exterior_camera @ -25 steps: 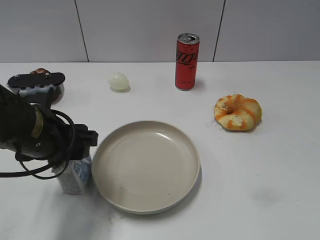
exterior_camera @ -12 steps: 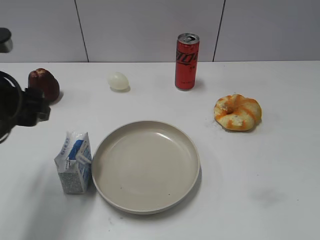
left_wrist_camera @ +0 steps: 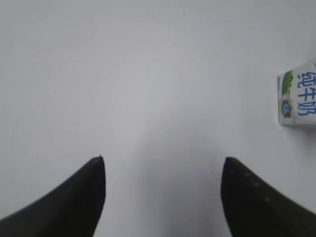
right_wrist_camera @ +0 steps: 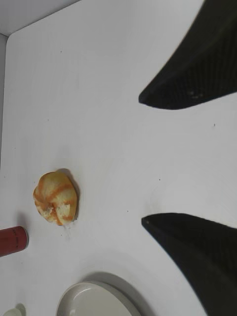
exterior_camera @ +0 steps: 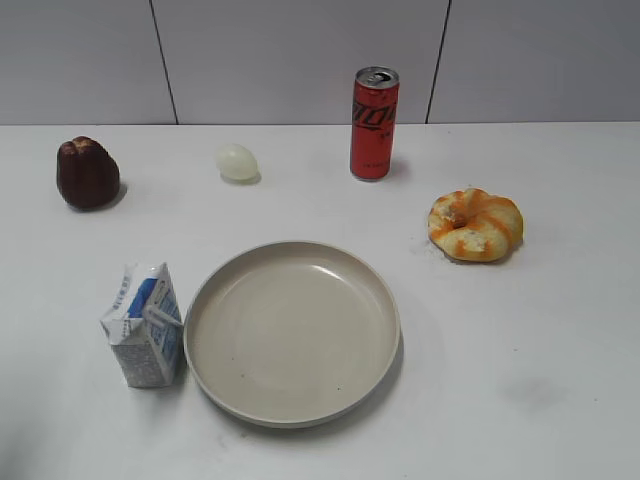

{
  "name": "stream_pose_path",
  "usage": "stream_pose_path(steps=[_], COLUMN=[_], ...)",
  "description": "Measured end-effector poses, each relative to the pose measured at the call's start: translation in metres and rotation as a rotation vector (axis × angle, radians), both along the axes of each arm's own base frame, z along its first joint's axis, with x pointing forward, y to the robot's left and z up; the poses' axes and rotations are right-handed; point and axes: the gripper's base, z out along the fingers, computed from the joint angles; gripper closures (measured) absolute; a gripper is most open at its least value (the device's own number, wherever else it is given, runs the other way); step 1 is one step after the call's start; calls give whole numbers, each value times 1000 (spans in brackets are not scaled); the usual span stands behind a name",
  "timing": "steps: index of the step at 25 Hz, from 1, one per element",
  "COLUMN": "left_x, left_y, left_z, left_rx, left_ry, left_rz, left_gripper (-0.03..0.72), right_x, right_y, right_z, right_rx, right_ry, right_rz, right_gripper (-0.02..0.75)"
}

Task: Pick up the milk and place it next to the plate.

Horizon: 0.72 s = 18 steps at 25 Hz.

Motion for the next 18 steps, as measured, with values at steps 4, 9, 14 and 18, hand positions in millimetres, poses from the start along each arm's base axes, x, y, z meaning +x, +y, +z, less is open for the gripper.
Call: stream_pose_path(steps=[4, 9, 14, 18], left_x=[-36, -82, -116, -138], left_y=[-5, -10, -11, -12], left_z=[-11, -21, -11, -9], left_rx=[-53, -96, -93, -90], left_ry=[-28, -115, -328, -472], left_rz=[-1, -16, -29, -37], left_gripper=[148, 151, 151, 151], right_x=[0, 0, 0, 0], right_y=[0, 0, 0, 0], right_z=[0, 0, 0, 0], right_rx=[0, 0, 0, 0], right_ry=[0, 0, 0, 0], right_rz=[0, 0, 0, 0], right_gripper=[238, 238, 238, 238])
